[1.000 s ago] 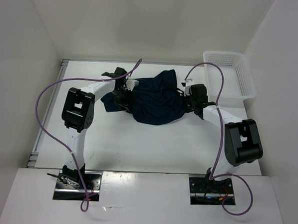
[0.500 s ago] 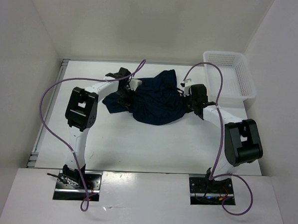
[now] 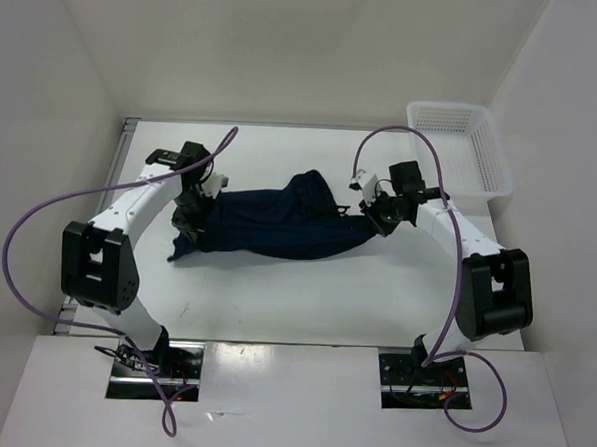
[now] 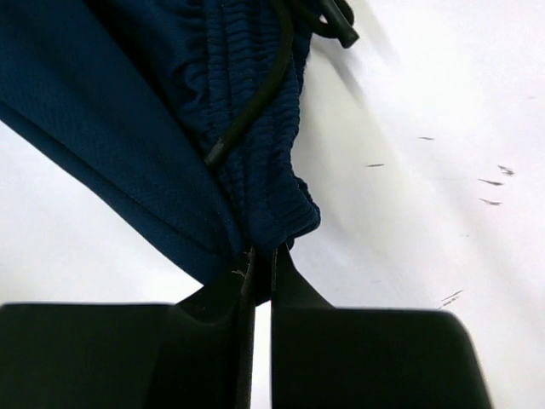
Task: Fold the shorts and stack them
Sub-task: Flatten the shorts out
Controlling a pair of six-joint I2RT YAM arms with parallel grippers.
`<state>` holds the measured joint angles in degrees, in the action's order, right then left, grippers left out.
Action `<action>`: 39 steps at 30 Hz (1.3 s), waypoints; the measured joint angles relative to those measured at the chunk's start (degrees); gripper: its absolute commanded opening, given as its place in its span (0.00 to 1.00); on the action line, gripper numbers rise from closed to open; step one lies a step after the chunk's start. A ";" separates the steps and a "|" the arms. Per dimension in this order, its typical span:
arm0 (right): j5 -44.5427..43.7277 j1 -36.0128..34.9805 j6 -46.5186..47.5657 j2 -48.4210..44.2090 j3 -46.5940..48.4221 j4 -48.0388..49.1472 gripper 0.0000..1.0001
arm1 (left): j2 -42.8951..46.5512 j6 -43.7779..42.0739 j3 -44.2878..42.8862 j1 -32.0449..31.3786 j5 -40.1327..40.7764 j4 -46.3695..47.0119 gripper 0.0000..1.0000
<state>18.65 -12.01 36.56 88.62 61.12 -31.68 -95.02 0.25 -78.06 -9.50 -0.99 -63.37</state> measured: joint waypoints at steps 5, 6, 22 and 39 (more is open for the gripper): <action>2.86 -0.28 3.48 -1.95 -0.42 -4.22 0.00 | 3.93 0.04 7.45 -0.92 0.57 -3.69 0.12; 3.13 -0.50 3.74 -2.43 -0.96 -4.42 0.00 | 3.67 0.00 9.33 -0.94 0.33 -3.61 0.18; 0.98 -1.99 5.57 -7.50 -8.24 -3.56 0.00 | -2.91 0.00 14.25 -4.04 -9.79 -2.82 0.44; -2.08 -1.99 6.93 -7.52 -8.33 -1.55 0.00 | -15.54 -0.04 14.95 -11.69 -9.77 -4.85 0.63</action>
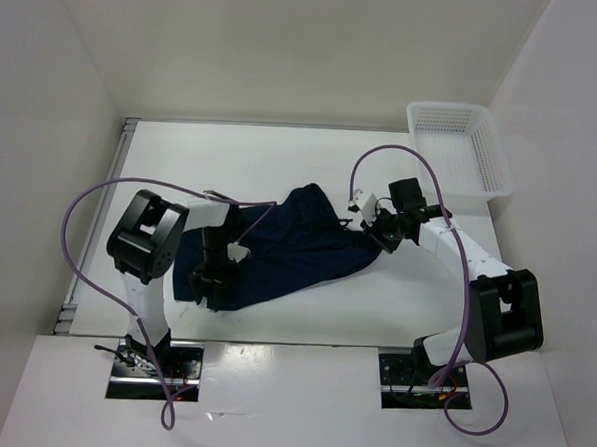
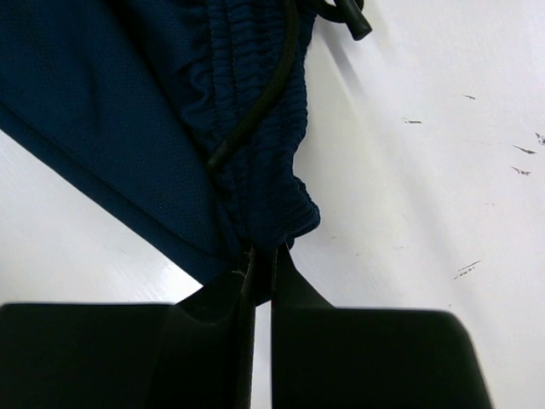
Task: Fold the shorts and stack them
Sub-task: Flatten the shorts out
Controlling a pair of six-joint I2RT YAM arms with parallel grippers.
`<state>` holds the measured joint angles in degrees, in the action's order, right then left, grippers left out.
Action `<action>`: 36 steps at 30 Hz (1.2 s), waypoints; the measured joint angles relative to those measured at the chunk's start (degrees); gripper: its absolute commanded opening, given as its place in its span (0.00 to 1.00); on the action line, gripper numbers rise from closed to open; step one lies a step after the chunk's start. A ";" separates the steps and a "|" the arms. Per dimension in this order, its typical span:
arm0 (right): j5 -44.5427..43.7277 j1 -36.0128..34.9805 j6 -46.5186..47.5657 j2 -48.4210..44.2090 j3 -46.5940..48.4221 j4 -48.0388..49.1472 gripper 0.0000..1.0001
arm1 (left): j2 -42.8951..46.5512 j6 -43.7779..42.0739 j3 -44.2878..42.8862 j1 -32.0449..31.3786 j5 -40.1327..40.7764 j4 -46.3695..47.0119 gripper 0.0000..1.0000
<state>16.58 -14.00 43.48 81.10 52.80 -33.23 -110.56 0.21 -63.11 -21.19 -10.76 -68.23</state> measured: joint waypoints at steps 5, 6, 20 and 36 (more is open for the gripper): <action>-0.72 0.00 -0.11 0.00 0.00 0.68 0.00 | -1.46 0.04 -1.64 0.00 0.42 1.20 0.31; -0.81 0.00 -0.11 0.00 0.00 0.81 0.00 | -1.73 0.22 -2.21 0.00 0.37 1.70 0.26; 0.04 0.00 -8.33 0.63 1.79 3.72 0.00 | -3.13 0.02 -11.91 7.13 3.54 1.88 0.00; 0.04 0.55 -31.47 14.67 45.99 17.07 0.00 | -12.44 0.00 -98.20 20.13 20.59 -1.95 0.00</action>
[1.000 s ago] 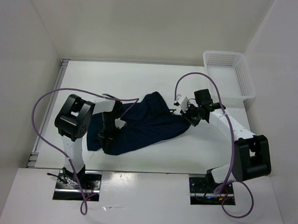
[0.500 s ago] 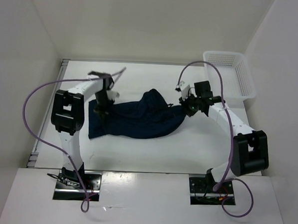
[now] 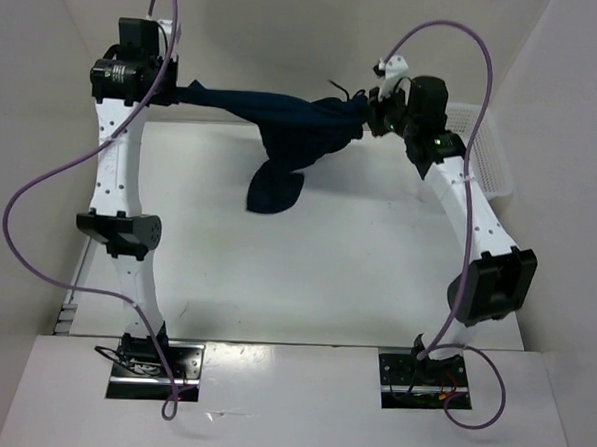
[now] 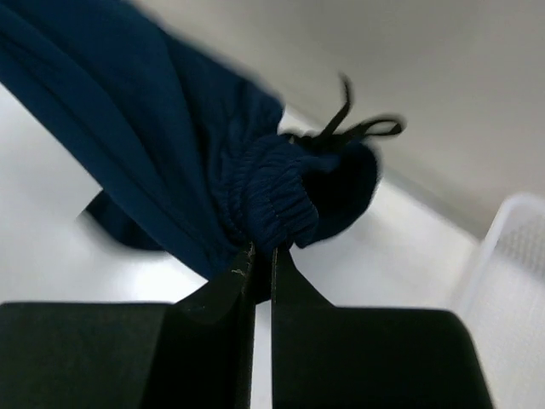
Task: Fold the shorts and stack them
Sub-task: Flatten the shorts out
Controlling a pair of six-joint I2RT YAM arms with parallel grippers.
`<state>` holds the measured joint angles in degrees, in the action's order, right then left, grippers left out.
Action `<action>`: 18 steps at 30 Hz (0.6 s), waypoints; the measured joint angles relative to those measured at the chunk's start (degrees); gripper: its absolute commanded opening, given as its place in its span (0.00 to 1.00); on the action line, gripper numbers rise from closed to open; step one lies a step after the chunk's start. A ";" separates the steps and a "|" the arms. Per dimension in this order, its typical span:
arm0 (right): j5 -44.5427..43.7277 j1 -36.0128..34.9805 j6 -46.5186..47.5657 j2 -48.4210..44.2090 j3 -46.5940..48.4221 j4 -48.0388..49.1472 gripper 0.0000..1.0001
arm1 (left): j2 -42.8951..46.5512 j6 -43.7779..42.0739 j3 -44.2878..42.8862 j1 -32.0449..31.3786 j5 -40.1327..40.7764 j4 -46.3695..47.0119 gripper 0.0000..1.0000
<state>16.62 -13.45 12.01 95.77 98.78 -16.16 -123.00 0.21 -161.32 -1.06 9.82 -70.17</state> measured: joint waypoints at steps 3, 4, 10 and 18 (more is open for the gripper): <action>0.61 0.00 4.33 -6.21 -11.43 -1.05 0.00 | 8.00 0.02 14.29 0.35 -1.86 -0.13 0.00; 0.76 0.00 6.05 -8.17 -15.78 -1.81 0.00 | 10.47 0.00 20.59 0.52 -2.47 -0.39 0.00; 2.82 -0.02 17.46 -14.56 -38.75 -8.52 0.00 | 19.96 0.09 67.21 -2.95 -2.78 4.87 0.00; 2.86 -0.79 32.04 -16.96 -49.68 -14.71 0.00 | 19.56 0.02 94.71 -12.33 -4.92 7.19 0.00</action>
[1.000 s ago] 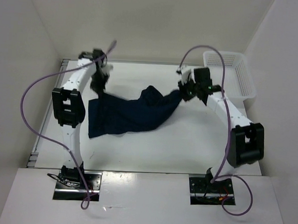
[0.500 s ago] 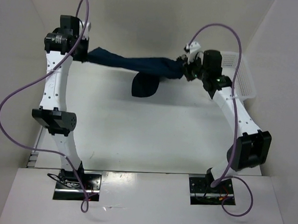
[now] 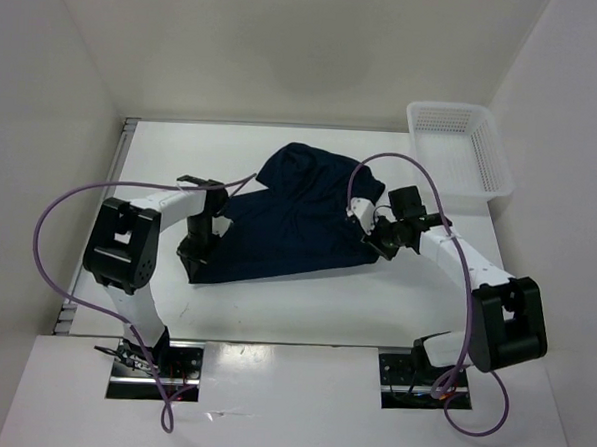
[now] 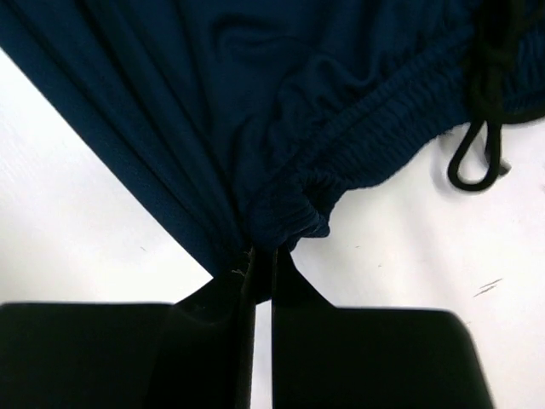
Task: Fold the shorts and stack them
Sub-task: Flatten the shorts out
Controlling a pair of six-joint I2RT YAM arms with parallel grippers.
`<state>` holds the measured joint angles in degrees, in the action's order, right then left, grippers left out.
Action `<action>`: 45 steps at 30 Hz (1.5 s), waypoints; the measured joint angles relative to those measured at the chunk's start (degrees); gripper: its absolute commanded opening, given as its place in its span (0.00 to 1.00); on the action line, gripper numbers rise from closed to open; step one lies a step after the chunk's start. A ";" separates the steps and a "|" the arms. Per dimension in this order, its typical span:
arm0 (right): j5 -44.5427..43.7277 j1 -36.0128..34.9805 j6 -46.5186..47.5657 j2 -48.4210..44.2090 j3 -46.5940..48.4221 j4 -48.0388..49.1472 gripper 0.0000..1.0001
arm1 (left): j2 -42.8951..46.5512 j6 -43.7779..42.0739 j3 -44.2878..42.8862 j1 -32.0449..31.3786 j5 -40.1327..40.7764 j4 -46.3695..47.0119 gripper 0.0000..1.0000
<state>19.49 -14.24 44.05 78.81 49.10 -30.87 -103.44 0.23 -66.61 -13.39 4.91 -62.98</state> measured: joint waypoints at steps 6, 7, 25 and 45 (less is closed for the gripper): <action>-1.40 -2.01 8.20 -1.75 -2.01 -2.71 0.00 | 0.13 0.00 2.54 -2.78 0.46 2.60 0.00; -1.77 -2.01 9.60 -1.99 -2.43 -3.28 0.00 | 0.33 -0.02 3.30 -2.95 1.05 3.15 0.00; -4.81 -2.38 16.24 -9.14 -3.93 -15.54 0.57 | 6.75 -0.09 9.25 -4.17 5.73 0.00 0.74; -10.16 -11.58 2.10 3.28 -2.43 9.16 0.15 | -12.57 -0.09 -16.98 3.10 5.49 15.08 0.75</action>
<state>9.32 -25.82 46.15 82.08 46.68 -21.71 -116.01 0.14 -83.59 -10.28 10.39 -47.90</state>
